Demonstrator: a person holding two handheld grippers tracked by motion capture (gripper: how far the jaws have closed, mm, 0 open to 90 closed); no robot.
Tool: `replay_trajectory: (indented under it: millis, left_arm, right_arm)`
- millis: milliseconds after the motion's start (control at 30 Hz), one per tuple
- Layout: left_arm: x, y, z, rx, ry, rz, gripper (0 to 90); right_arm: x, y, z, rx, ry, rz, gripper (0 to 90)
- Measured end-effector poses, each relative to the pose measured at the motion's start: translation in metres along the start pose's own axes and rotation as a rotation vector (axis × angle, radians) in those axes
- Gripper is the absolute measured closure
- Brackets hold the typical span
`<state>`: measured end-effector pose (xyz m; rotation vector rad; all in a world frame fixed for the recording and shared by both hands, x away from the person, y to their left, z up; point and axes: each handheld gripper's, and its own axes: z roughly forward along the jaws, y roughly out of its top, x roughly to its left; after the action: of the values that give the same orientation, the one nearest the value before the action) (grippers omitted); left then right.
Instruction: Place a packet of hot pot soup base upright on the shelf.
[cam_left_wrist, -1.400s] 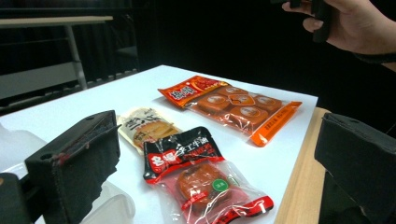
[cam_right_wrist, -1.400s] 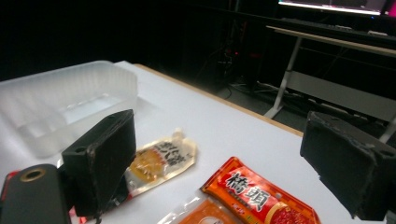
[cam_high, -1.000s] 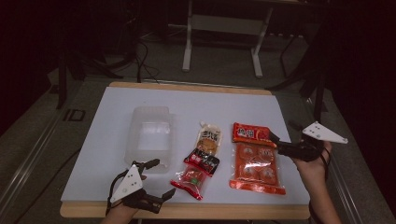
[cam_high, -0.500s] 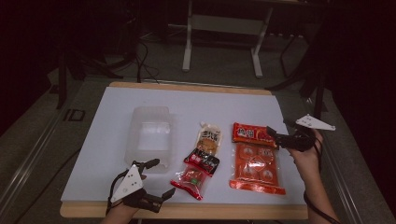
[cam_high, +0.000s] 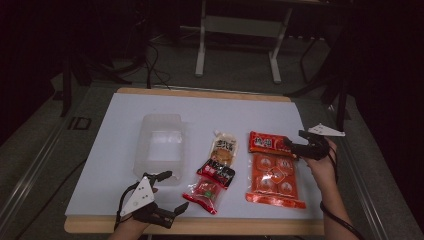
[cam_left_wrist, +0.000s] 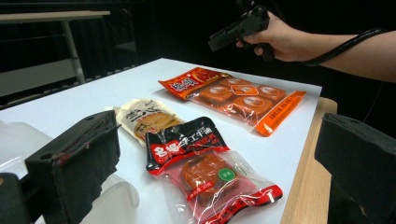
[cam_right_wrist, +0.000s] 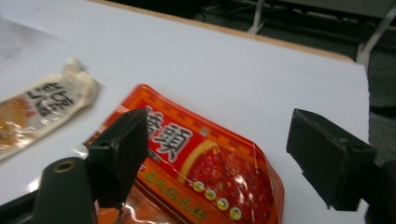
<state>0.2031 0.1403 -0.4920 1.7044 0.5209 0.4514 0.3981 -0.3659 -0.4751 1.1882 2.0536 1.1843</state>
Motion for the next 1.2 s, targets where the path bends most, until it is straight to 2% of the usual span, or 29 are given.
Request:
replay_trajectory:
  millis: [167,300,433,600,700,767,900,1000,1033,1100,1200]
  left_arm:
    - [0.000,-0.001,0.001,0.003,-0.003,0.000,0.5]
    - [0.000,-0.001,0.002,0.006,-0.005,-0.001,0.5]
    - [-0.002,-0.002,0.003,0.017,-0.001,0.019,0.5]
    - [-0.002,-0.002,0.004,0.020,-0.010,0.013,0.5]
    - [-0.002,-0.003,0.004,0.021,-0.011,0.010,0.5]
    - [-0.002,-0.003,0.004,0.024,-0.009,0.012,0.5]
    - [-0.002,-0.003,0.004,0.024,-0.009,0.013,0.5]
    - [-0.002,-0.003,0.005,0.024,-0.010,0.012,0.5]
    - [-0.002,-0.003,0.005,0.024,-0.011,0.012,0.5]
    - [-0.002,-0.003,0.005,0.025,-0.011,0.009,0.5]
    - [-0.002,-0.003,0.006,0.026,-0.012,0.012,0.5]
  right_arm:
    - [-0.009,-0.011,0.011,0.022,-0.001,0.031,22.5]
    - [-0.013,-0.018,0.018,0.048,-0.014,0.023,24.4]
    - [-0.017,-0.023,0.023,0.070,-0.012,0.049,24.3]
    - [-0.021,-0.028,0.029,0.105,-0.027,0.048,24.1]
    - [-0.023,-0.031,0.032,0.132,-0.038,0.054,21.9]
    - [-0.024,-0.035,0.035,0.146,-0.033,0.080,19.6]
    - [-0.023,-0.041,0.042,0.204,-0.038,0.075,18.5]
    - [-0.025,-0.046,0.045,0.200,-0.010,0.138,12.4]
    - [-0.024,-0.046,0.046,0.201,-0.008,0.133,12.5]
    - [-0.021,-0.045,0.047,0.208,-0.012,0.118,13.8]
    - [-0.014,-0.042,0.047,0.220,-0.004,0.100,24.4]
